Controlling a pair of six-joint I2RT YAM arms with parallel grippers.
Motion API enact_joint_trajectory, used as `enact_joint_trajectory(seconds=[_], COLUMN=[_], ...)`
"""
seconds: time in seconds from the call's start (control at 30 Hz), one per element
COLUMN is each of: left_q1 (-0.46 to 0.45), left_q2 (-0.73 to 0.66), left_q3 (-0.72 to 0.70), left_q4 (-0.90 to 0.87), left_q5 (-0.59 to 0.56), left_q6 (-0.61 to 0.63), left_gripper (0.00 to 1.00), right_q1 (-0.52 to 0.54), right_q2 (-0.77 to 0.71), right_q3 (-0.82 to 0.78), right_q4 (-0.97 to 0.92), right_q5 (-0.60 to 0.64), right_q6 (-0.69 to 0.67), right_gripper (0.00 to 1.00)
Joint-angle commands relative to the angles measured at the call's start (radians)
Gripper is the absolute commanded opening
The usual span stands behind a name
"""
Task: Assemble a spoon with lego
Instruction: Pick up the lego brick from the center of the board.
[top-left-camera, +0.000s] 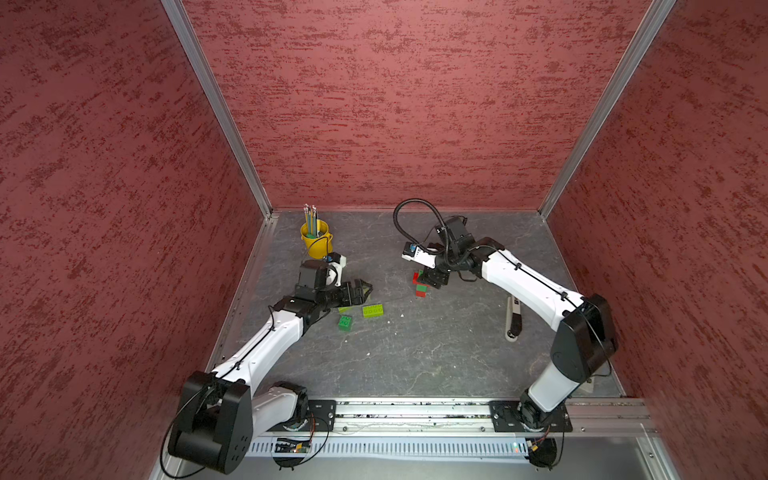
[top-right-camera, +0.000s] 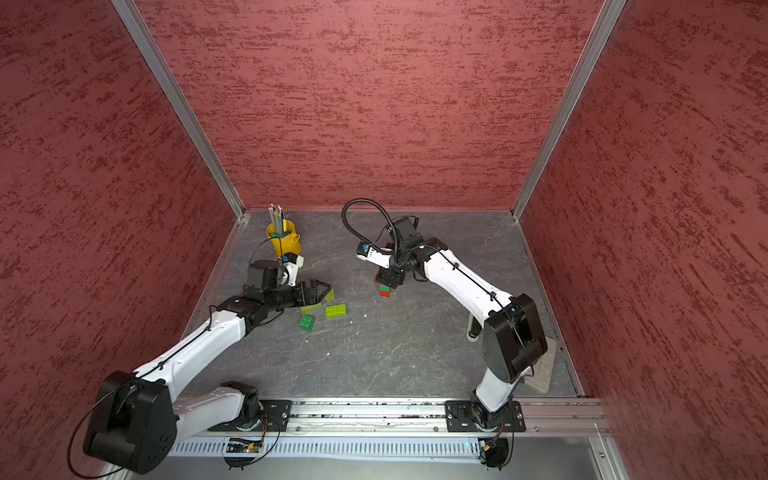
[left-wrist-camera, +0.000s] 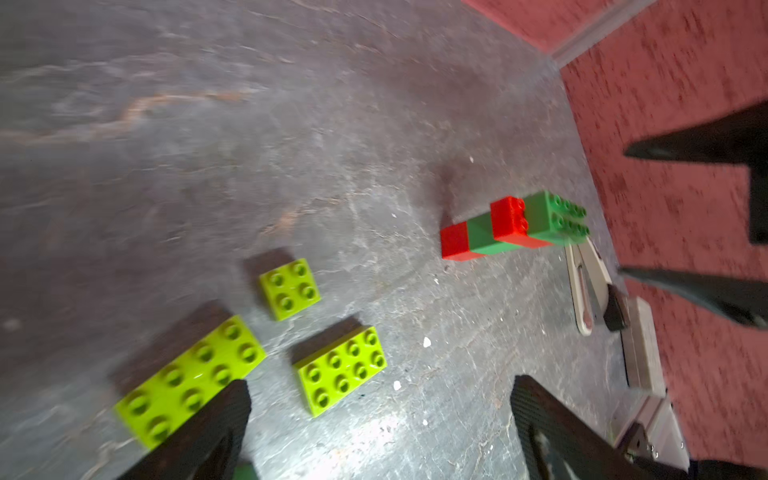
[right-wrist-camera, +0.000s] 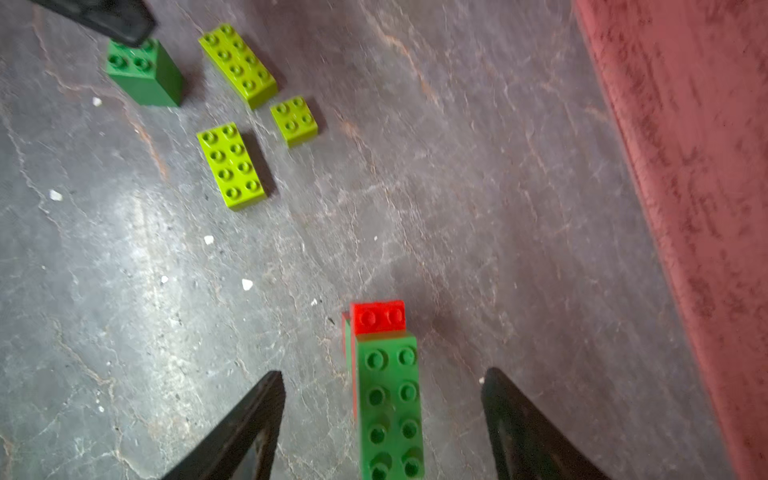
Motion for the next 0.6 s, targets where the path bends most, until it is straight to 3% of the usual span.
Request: enact_joint_trajectory(seconds=[0.0,0.3,0.57], left_q1=[0.089,0.295,0.326], left_q2=[-0.053,-0.109,-0.122], left_q3=[0.009,-0.083,-0.114], left_q4=[-0.100,-0.127,-0.123], left_q5=[0.036,0.077,0.045], left_q6=[-0.034,-0.146,-0.153], left_gripper=[1.00,1.00,1.00], right_q1=[0.093,0.235,0.242], right_q2=[-0.015,0.175,0.351], right_q3=[0.015,-0.009,0.052], right_q4=[0.021,0.221,0.292], right_q5=[-0.020,-0.116,-0.099], right_q6=[0.009,0.037,0.001], right_gripper=[0.77,0.72,0.64])
